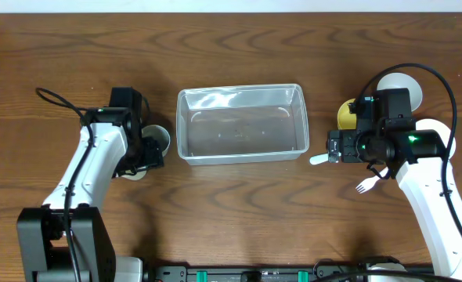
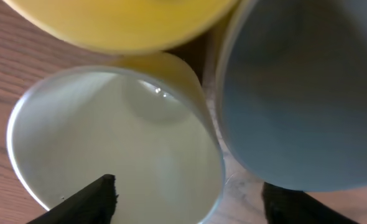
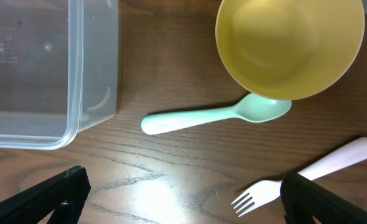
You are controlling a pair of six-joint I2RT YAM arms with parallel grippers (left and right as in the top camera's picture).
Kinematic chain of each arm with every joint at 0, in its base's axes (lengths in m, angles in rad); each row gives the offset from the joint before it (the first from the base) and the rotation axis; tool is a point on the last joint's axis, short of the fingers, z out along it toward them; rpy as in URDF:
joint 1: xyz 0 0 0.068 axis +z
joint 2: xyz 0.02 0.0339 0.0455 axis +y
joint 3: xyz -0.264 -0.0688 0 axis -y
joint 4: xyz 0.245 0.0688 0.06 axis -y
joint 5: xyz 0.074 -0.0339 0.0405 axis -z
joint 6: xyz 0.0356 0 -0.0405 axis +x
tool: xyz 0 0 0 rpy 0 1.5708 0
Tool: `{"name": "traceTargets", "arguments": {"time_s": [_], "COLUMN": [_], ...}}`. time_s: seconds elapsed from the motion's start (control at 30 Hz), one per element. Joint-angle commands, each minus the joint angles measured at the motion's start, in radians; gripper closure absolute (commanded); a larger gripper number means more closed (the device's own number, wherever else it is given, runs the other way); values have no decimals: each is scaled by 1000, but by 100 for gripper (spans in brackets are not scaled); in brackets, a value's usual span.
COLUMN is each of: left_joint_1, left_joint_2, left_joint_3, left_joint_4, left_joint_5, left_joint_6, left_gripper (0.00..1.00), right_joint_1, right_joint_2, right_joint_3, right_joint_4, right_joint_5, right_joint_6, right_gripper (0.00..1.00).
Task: Pack container
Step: 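Lower the left gripper into the white cup and grasp it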
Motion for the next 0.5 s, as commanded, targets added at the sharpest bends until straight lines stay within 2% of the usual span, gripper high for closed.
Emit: {"name": "traceTargets", "arguments": {"time_s": [0.0, 0.13, 0.3, 0.47], "left_joint_1": [6, 6, 6, 6], "left_joint_2": [9, 9, 9, 9], "left_joint_3": [-10, -10, -10, -10], "left_joint_4": [0, 0, -3, -9], "left_joint_5": [-39, -38, -38, -38], "left_joint_6": [6, 6, 6, 6], "left_gripper": [33, 40, 59, 70], "right_joint_1": [-10, -10, -10, -10], "right_joint_2": [1, 1, 1, 1], "right_joint_3": [13, 13, 13, 13], "right_joint_4": [0, -2, -5, -5], "right_joint_5": [-7, -7, -7, -7], "right_joint_6": [10, 10, 10, 10], "right_gripper": [1, 1, 1, 1]}}
